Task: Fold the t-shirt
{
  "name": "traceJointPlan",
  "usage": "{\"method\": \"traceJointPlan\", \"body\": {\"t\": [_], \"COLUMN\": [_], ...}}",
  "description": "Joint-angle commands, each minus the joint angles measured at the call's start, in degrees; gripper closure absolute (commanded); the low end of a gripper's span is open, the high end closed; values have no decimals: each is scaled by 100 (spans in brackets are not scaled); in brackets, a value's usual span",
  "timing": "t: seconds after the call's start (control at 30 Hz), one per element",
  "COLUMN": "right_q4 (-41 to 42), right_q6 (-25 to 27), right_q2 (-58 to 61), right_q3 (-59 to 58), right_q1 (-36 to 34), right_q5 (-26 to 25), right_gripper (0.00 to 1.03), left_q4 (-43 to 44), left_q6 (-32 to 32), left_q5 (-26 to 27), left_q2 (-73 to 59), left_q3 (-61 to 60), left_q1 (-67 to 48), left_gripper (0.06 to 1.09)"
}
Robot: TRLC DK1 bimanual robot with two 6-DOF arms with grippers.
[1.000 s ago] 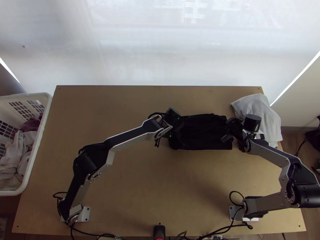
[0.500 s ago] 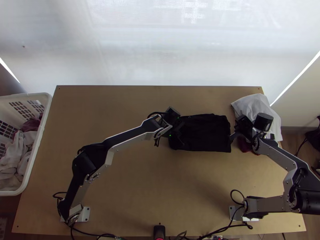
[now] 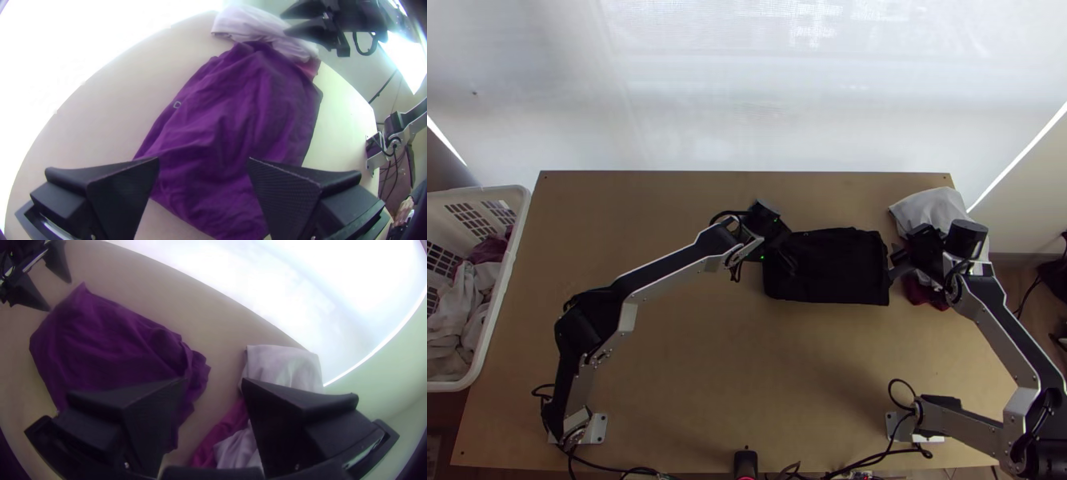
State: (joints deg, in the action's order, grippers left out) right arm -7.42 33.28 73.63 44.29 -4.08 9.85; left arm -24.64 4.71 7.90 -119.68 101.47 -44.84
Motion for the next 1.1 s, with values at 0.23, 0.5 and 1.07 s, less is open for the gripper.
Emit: {"method": "traceJointPlan", "body": {"t": [0.23,0.5,1.07], "right_q4": [-1253,-1482,-1640], "right_q6": [-612,-726,-1087], "right_q2": [-454,-595,-226], "right_q3": [273,352,361], "right_q1": [935,1225,2579], "right_q5": [0,-44,-475], "right_gripper": [28,28,25], "left_q4": [671,109,-454], "left_q6": [988,531,610], "left_q5": [-887,-764,-351], "left_q2": [937,1192,1605], "left_q3": [-954,-1173,-1833], "left_q1": [116,459,705], "left_gripper": [11,11,11]}}
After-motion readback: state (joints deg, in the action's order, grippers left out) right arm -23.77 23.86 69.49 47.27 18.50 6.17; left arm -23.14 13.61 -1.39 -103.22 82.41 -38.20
